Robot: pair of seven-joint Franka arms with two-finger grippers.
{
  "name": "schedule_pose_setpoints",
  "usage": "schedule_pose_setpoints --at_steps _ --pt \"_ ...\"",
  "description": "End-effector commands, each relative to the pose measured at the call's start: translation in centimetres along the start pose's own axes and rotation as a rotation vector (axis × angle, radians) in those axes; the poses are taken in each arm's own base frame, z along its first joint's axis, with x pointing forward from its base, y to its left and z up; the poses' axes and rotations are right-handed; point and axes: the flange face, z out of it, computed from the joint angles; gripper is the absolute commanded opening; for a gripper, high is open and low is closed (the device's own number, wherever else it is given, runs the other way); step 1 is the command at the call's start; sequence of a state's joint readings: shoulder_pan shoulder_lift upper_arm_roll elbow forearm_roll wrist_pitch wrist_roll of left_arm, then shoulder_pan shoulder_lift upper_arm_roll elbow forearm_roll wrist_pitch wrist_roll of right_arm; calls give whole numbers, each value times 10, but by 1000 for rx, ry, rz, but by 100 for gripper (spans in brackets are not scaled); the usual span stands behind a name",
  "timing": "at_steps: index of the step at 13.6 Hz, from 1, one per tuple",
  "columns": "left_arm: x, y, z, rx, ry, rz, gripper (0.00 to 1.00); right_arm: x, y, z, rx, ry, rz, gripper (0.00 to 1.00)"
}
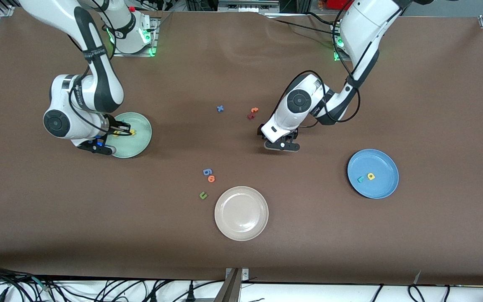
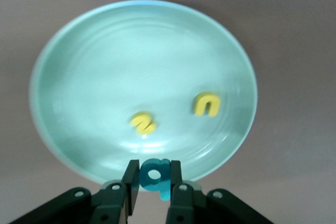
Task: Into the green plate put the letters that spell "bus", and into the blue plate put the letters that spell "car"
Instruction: 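Carry the teal a to the green plate and open the right gripper, then grasp the teal c with the left gripper while the right gripper withdraws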
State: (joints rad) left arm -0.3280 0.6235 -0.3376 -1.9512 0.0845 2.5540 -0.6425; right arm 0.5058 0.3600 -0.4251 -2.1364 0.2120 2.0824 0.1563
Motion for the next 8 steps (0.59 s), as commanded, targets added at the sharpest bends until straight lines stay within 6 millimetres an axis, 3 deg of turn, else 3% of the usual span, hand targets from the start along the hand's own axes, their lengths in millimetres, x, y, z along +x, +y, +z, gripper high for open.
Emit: schedule_pose_setpoints --at_steps 1,3,4,5,6,8 --pt "0 18 1 8 20 -15 100 5 0 27 -1 39 -25 0" --pt "-2 19 2 11 19 -13 98 5 0 29 -4 39 -27 3" --pt "-4 21 3 15 17 -8 97 5 -1 28 -3 38 -27 38" --pt "-7 24 6 25 12 -1 93 5 -1 27 -1 39 -27 86" --pt "-11 27 9 45 20 9 88 4 -2 23 5 39 -27 99" --pt "-15 30 12 101 58 25 72 0 -1 -6 34 33 -28 99"
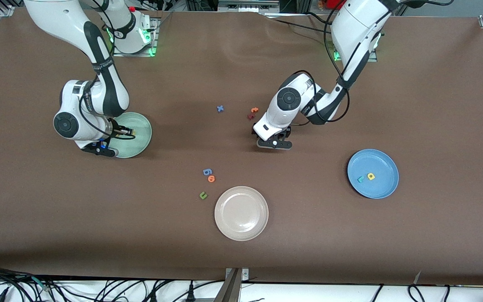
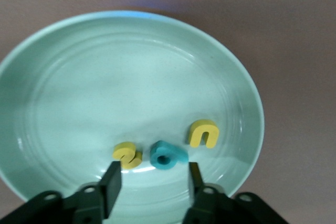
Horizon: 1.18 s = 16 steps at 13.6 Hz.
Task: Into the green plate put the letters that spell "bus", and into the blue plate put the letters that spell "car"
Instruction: 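Grasp the teal c with the left gripper while the right gripper withdraws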
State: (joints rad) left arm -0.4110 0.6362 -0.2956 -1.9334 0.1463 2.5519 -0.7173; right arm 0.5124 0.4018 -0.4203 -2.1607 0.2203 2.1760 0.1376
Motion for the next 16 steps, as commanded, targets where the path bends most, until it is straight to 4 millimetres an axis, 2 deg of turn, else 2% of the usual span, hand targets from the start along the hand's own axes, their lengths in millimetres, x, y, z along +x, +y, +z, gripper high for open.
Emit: schedule_pose_setpoints --at_steps 1,2,5,8,9,12,13,14,15,16 --pt "-2 9 1 61 36 -8 71 -7 8 -55 69 -12 4 99" --pt "-1 11 -1 59 39 -9 71 -8 8 -81 85 -23 0 99" --pt "-2 11 -1 59 39 -12 65 -6 28 -154 122 -15 13 99" --pt "-4 14 -1 59 39 -18 52 -10 49 -229 136 6 18 99" --pt "-6 17 0 60 38 -22 43 -15 55 -259 139 6 16 99" --pt "-8 20 0 59 40 -30 41 -36 62 -326 137 8 -3 99" --pt "-10 22 0 59 39 -27 35 -43 63 -345 115 24 -8 99" --pt "-11 23 0 59 39 -27 32 -47 67 -354 80 34 -5 99" --pt "-11 23 0 59 39 -26 32 -47 67 -355 72 35 -7 99" --pt "-10 22 0 60 40 -26 27 -44 69 -355 72 47 0 99"
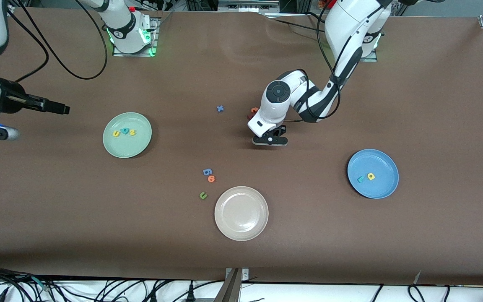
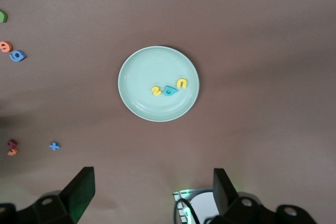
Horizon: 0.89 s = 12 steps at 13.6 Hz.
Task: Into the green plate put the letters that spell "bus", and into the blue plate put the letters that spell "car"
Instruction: 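Grasp the teal c with the left gripper while the right gripper withdraws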
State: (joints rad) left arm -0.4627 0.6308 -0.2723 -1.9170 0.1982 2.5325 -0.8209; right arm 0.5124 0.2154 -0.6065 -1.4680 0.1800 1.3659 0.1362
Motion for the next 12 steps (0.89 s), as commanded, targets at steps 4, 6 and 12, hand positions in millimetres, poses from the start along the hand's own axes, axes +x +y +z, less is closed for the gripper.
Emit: schedule_pose_setpoints --at_steps 4,6,12 --pt "-3 5 5 24 11 8 15 7 6 -5 -31 27 -6 100" --pt "2 1 -1 25 17 13 12 10 11 -5 -27 29 1 100" --pt "86 -93 -75 124 -42 176 11 19 13 3 -67 28 -46 100"
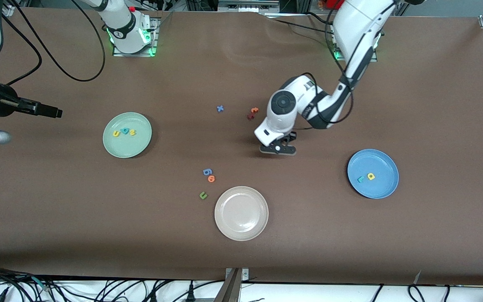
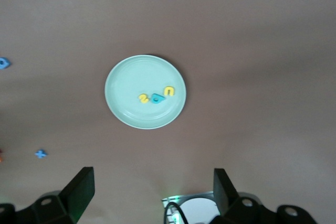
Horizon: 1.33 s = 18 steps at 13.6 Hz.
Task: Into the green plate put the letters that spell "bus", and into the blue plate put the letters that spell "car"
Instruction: 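Carry the teal c to the blue plate and open the left gripper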
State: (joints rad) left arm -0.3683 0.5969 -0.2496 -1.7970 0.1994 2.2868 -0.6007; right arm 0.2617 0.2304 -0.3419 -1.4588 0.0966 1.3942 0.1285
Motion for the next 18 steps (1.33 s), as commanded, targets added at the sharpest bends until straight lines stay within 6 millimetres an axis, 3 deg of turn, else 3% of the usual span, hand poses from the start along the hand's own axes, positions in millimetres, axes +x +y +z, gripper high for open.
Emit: schedule_pose_setpoints --at_steps 1,3,4,6,10,13,14,15,18 --pt "24 -69 -28 37 -1 121 11 1 7 -12 -15 37 -32 100" --pt "43 -130 -29 31 -8 199 12 1 15 -12 11 33 -37 100" --pt "51 -162 -29 27 -10 236 12 0 9 -12 11 36 -52 100" --pt "57 -221 -31 20 -15 277 12 -3 12 -12 1 53 -51 99" --pt "56 -286 -23 11 -33 307 13 -8 11 -9 4 85 -53 99" --pt "57 -303 -20 10 -34 303 20 -9 8 -9 3 82 -57 99" --pt "59 -307 -23 13 -31 284 42 -9 8 -9 3 82 -57 99" --pt "60 -310 -24 13 -29 273 99 -9 6 -8 5 81 -57 100" --pt "65 -334 -36 15 -22 234 100 -10 4 -9 4 83 -59 99"
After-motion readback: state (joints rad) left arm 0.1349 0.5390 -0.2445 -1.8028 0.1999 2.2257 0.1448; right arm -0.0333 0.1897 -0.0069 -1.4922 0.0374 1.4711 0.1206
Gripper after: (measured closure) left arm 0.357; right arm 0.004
